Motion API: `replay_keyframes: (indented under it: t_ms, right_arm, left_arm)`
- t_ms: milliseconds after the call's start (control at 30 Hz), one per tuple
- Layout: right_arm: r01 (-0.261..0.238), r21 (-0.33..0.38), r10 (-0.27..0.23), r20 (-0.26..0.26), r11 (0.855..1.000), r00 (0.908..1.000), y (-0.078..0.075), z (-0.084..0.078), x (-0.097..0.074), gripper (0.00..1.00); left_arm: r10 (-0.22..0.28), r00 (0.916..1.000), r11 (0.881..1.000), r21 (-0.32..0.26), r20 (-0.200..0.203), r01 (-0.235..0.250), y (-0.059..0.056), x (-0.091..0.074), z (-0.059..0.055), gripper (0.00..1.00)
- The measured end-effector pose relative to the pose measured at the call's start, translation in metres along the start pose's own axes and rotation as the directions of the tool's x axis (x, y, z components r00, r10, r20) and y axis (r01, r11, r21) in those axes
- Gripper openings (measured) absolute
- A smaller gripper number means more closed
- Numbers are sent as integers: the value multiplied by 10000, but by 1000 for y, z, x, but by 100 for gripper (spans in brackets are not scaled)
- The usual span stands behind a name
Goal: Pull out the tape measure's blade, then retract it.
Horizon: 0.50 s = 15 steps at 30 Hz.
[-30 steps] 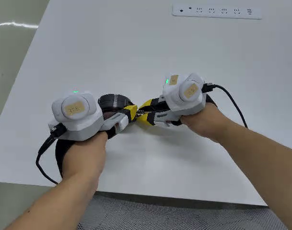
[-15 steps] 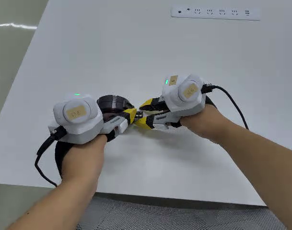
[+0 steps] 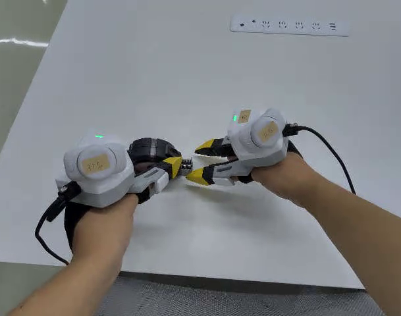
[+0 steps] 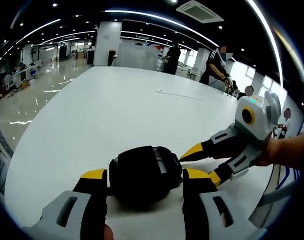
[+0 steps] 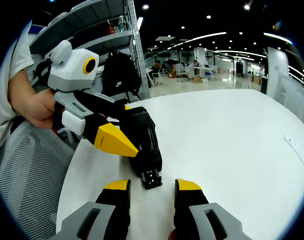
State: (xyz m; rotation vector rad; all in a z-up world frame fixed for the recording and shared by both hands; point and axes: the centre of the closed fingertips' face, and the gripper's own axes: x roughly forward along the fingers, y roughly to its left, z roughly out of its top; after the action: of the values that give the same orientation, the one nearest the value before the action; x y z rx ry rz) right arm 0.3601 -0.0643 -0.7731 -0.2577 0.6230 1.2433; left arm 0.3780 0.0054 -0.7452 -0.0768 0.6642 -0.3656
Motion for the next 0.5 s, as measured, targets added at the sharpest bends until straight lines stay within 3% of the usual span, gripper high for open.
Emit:
replay_keyframes:
  t_ms: [300,367,500]
  right_arm:
    - [376,354,-383,196,9987,9991,-1,-6,-17,38]
    - [394,466,-401,141,9981,9991,1,-8,-20,39]
    - [624,691,-642,238,9957,9977,2,-9,-28,41]
  left_arm:
    - [-433,9988,9982,421,248,423,5,-11,4,60]
    - [-519,9975,9972,567,473,491,6,-14,6,61]
    - [-889,9950,9934,762,447,854,5,-18,5,63]
